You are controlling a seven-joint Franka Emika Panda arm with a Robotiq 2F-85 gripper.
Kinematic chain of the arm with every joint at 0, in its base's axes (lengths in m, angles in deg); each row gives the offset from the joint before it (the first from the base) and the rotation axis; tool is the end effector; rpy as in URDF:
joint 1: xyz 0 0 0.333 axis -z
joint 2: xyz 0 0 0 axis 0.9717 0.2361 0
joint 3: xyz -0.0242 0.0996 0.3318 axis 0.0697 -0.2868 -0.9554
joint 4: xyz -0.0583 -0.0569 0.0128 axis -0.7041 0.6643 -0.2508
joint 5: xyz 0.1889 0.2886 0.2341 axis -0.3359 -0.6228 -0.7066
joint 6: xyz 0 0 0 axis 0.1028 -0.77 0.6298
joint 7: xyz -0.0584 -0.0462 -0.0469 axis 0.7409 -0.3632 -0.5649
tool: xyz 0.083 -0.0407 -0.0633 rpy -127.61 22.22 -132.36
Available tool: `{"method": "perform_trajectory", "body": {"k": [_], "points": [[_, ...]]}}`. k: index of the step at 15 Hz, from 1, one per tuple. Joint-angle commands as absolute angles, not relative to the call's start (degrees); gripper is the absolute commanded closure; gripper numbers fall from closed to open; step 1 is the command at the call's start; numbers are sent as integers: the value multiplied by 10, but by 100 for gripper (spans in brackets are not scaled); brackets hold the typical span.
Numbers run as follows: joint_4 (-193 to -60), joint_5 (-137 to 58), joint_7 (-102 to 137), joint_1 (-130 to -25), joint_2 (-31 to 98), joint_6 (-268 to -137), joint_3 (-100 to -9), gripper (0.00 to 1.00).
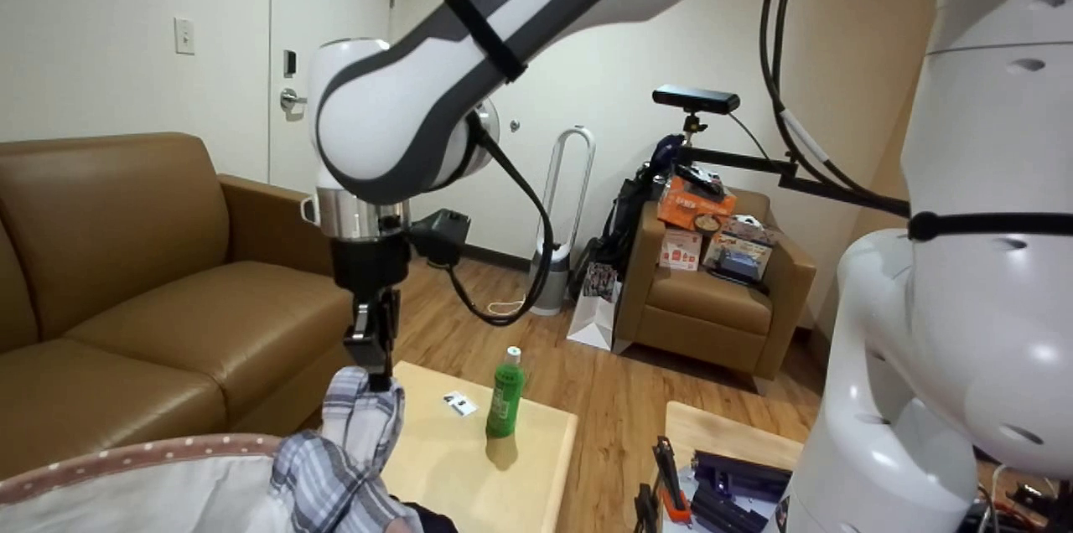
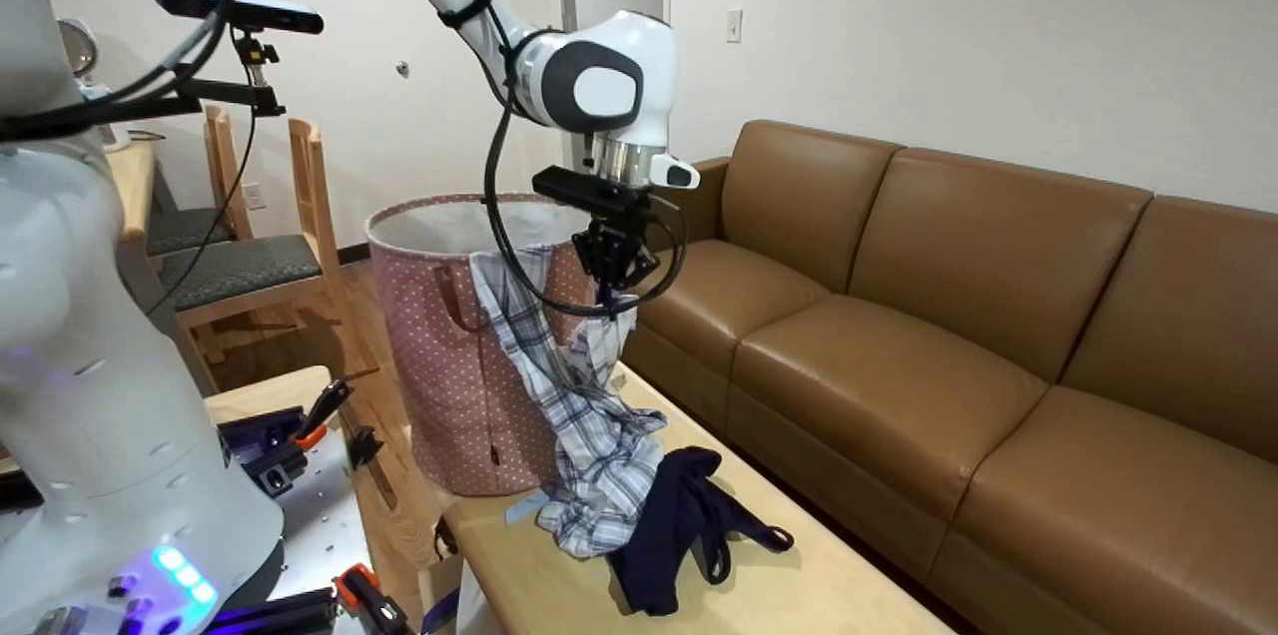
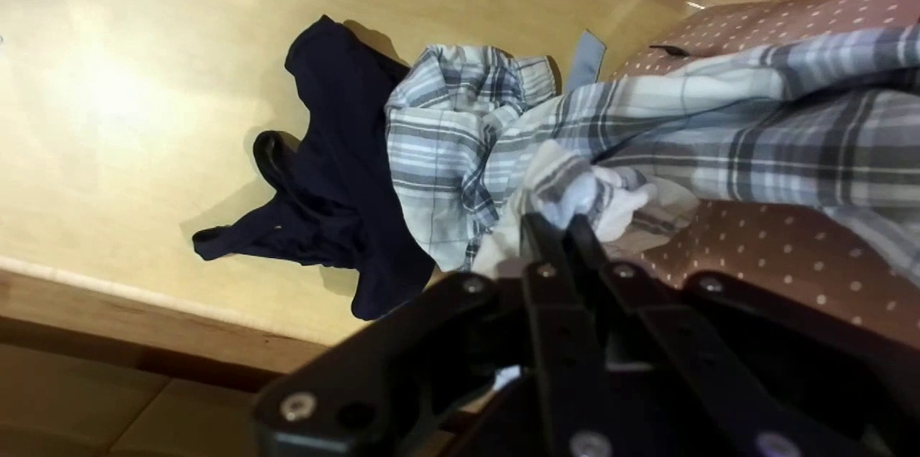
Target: Remove the checkered shirt from the pink laundry bag
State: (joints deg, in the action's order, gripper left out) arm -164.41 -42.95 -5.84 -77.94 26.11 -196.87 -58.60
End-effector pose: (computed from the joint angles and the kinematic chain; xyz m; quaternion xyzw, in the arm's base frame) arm 0.5294 0.0192 0.2800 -0.9803 -0.1750 0.0896 0.0191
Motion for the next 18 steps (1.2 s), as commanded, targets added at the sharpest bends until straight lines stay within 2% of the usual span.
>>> {"method": "perform_trajectory", "body": {"k": [1,5,6,7,9,16,18], "points": [[-1612,-422,-53,-771,330,-1997,-592,93],[-1584,-403,-41,-770,392,-1994,-588,91],[-1580,-406,-48,-767,403,-1997,-590,66],[-1580,-411,-54,-764,407,-2002,-593,66],[-1578,-417,-60,-759,411,-2006,-598,56],[-1616,-531,-71,-724,362,-2052,-641,10],[-1635,-546,-66,-731,327,-2061,-649,2]]}}
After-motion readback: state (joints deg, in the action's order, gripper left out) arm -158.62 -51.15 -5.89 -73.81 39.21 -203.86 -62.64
